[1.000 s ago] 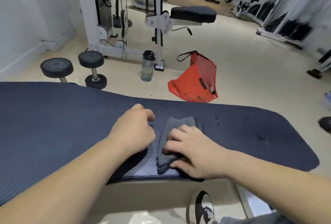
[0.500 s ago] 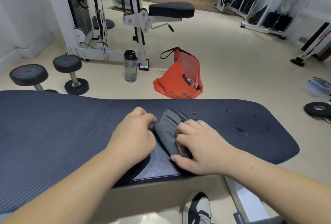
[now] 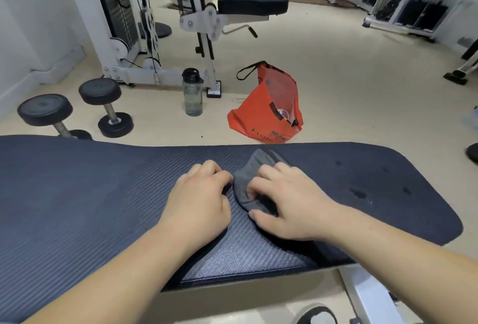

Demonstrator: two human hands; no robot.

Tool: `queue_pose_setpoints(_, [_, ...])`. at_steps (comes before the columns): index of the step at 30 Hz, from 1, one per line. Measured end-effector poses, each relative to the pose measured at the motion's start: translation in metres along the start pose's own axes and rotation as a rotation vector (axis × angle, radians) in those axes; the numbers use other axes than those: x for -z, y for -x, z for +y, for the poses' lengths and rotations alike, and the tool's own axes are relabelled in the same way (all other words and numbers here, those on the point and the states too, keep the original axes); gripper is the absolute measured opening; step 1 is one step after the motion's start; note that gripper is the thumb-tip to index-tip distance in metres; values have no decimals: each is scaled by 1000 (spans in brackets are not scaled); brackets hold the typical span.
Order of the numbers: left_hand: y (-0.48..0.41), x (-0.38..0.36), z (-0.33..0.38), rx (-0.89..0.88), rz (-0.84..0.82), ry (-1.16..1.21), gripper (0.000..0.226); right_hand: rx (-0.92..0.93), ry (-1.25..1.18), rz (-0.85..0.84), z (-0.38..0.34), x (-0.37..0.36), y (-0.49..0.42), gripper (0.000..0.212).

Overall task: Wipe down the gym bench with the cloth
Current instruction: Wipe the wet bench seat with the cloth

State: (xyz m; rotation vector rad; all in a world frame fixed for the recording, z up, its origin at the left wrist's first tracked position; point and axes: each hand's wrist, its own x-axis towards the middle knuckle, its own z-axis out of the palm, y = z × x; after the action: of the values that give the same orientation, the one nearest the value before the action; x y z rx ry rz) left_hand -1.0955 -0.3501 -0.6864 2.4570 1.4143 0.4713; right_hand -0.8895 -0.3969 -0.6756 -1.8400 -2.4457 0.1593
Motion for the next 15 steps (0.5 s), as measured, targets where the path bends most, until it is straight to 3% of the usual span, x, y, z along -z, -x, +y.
queue_pose_setpoints(4, [-6,-1,3,9,-39,-34,44,-285,10,74,35,2,-23,55])
queue_pose_setpoints(7, [-5,2,-3,11,-73,-38,38,-454,79,88,48,-2,-40,54])
queue_pose_setpoints(10, [-2,3,-10,-5,-82,-26,38,-369,62,86,28,-3,-41,45])
queue_pose_setpoints(15, [-4,4,-8,20,-94,-32,16,34,26,19,-18,3,-17,39])
